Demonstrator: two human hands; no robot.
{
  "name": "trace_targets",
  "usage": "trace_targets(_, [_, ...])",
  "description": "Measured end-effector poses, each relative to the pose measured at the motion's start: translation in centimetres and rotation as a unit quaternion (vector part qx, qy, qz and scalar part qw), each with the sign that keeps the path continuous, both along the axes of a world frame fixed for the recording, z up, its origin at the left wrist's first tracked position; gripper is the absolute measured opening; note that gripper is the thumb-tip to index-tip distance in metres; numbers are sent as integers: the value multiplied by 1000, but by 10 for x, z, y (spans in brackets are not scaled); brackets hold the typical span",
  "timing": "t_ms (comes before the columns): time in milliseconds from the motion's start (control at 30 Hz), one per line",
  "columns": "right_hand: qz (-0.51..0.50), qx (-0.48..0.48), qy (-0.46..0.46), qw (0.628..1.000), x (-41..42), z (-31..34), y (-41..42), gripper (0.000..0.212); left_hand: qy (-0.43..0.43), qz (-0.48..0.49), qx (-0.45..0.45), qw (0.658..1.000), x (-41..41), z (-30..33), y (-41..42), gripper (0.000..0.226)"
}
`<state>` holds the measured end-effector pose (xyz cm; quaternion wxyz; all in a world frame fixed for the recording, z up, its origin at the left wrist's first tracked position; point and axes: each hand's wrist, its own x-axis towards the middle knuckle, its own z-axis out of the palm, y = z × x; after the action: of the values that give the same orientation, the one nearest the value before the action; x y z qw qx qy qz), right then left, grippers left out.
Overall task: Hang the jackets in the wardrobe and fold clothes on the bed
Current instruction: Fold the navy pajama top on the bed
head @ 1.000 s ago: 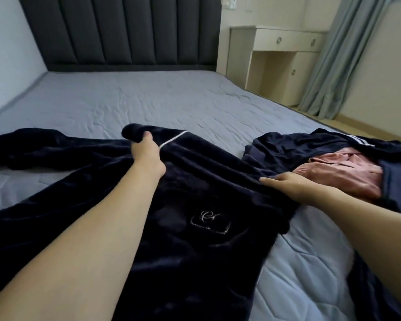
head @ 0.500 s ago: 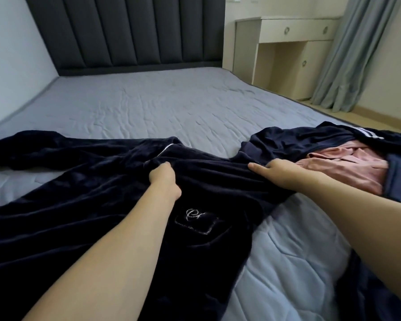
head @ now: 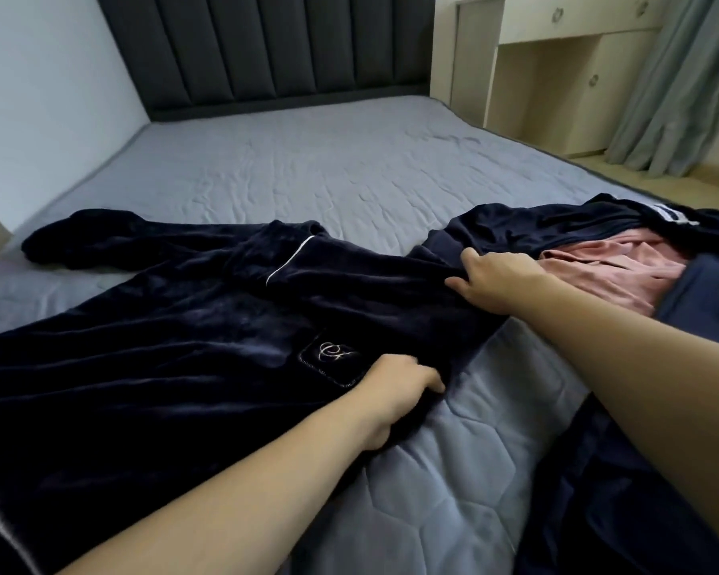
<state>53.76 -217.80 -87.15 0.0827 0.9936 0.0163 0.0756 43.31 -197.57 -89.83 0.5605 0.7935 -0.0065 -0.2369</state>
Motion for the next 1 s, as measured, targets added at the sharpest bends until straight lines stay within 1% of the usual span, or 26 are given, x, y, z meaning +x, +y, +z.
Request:
trace_targets(33, [-3, -3, 12, 1000, -4, -9, 1, 43, -5, -27, 41, 999, -3, -7, 2, 13])
trace_targets(67, [-13, -4, 24, 1000, -9, -21, 4, 43, -16, -67, 119, 991, -7, -9, 4, 14])
trace_targets(100, [-32, 1, 30, 999, -15, -32, 7, 44, -29, -111, 202, 973, -6, -10, 5, 23])
trace_targets(133, [-53, 6, 28, 998, -19, -40, 11, 45, -39, -139, 256, 956, -3, -9, 6, 37])
trace_targets(167, [-67, 4, 19, 998, -21, -44, 16, 45, -60, -140, 262, 953, 2, -4, 9, 44])
trace_targets(200, [-61, -1, 1, 998, -21, -44, 21, 47, -67, -125, 250, 958, 10, 3, 16, 43])
trace_targets(233, [-38, 3, -20, 999, -18, -42, 29, 51, -79, -103, 248, 960, 21, 10, 26, 41])
trace_targets(267, [-5, 20, -36, 999, -11, -38, 41, 57, -121, -51, 274, 953, 34, 13, 44, 42])
trace_targets(300, [24, 42, -42, 998, -7, -35, 53, 62, -188, -16, 333, 924, 45, 13, 60, 43])
trace_targets(333, [55, 65, -37, 996, -1, -31, 70, 66, -234, 1, 414, 880, 53, 10, 81, 46])
trace_targets(367, [87, 82, -27, 992, 6, -29, 90, 69, -236, -2, 491, 839, 62, 4, 106, 51])
trace_targets(400, [117, 91, -12, 989, 14, -29, 111, 71, -209, -10, 538, 817, 71, -1, 131, 59])
trace_targets(433, [144, 94, 5, 985, 23, -31, 132, 71, -166, -19, 560, 812, 81, -9, 156, 66])
trace_targets(467, [164, 90, 21, 982, 32, -34, 152, 72, -124, -10, 563, 817, 90, -15, 180, 71])
trace_targets(533, [181, 73, 36, 980, 57, -43, 188, 74, -86, 32, 555, 827, 111, -31, 225, 77])
trace_targets(633, [179, 53, 36, 982, 101, -57, 234, 82, -134, 75, 555, 818, 148, -54, 269, 83])
trace_targets(700, [170, 56, 41, 983, 131, -63, 257, 88, -202, 112, 542, 808, 178, -60, 282, 82])
trace_targets(733, [163, 61, 42, 984, 149, -68, 270, 89, -237, 145, 524, 805, 200, -61, 292, 80])
trace_targets(767, [153, 65, 36, 985, 157, -71, 271, 90, -265, 192, 493, 806, 216, -57, 292, 77])
trace_targets(800, [147, 66, 24, 987, 164, -77, 274, 90, -276, 267, 445, 809, 234, -50, 296, 74])
trace_targets(833, [141, 65, 11, 988, 170, -84, 276, 90, -261, 378, 363, 811, 254, -41, 303, 72])
trace_targets(867, [138, 64, -4, 988, 175, -91, 276, 90, -206, 497, 261, 801, 275, -30, 310, 73])
trace_targets(900, [138, 65, -11, 988, 178, -96, 276, 90, -131, 592, 157, 779, 297, -19, 318, 75])
trace_targets(933, [141, 63, -14, 988, 181, -99, 277, 90, -67, 649, 70, 755, 314, -9, 328, 76])
trace_targets(967, [144, 61, -14, 988, 183, -100, 278, 90, -30, 669, -16, 743, 328, 1, 338, 73])
trace_targets(1000, [144, 57, -14, 988, 185, -101, 278, 90, -14, 659, -106, 745, 340, 10, 344, 65])
